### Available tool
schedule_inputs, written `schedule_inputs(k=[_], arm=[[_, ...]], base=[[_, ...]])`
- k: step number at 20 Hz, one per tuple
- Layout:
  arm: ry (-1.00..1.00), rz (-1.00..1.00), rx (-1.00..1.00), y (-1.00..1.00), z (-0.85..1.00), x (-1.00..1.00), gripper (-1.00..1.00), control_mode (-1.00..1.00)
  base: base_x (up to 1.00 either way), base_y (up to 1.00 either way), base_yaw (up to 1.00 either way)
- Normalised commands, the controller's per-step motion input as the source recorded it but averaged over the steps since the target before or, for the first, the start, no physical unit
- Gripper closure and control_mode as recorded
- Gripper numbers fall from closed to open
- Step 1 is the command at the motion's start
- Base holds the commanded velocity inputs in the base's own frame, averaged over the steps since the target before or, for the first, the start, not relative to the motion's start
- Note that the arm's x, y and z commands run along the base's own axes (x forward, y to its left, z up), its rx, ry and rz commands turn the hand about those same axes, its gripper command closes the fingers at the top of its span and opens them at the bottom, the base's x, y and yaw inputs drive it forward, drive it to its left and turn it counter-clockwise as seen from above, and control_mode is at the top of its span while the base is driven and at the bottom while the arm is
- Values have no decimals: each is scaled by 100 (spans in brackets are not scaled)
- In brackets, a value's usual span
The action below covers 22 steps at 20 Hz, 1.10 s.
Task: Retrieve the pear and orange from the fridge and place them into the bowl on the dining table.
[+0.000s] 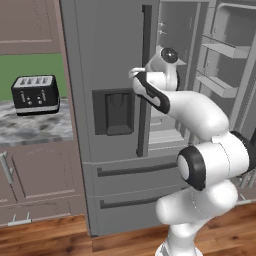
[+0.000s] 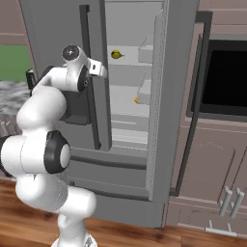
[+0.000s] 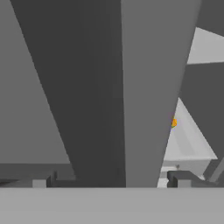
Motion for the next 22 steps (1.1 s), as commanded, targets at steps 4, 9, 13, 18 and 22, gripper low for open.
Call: schedule_inputs(k=[4, 9, 13, 18, 22], arm=[[0, 0, 0, 4, -15, 78, -100, -100], [0, 0, 0, 1, -20, 79, 100, -100], [-1, 0, 0, 1, -20, 53, 100, -100], [-20, 0, 0, 0, -46, 41, 100, -100], [-11, 0, 0, 0, -18, 34, 100, -100]], base=[[0, 0, 0], [0, 0, 0], [0, 0, 0], [0, 0, 0], [0, 0, 0]])
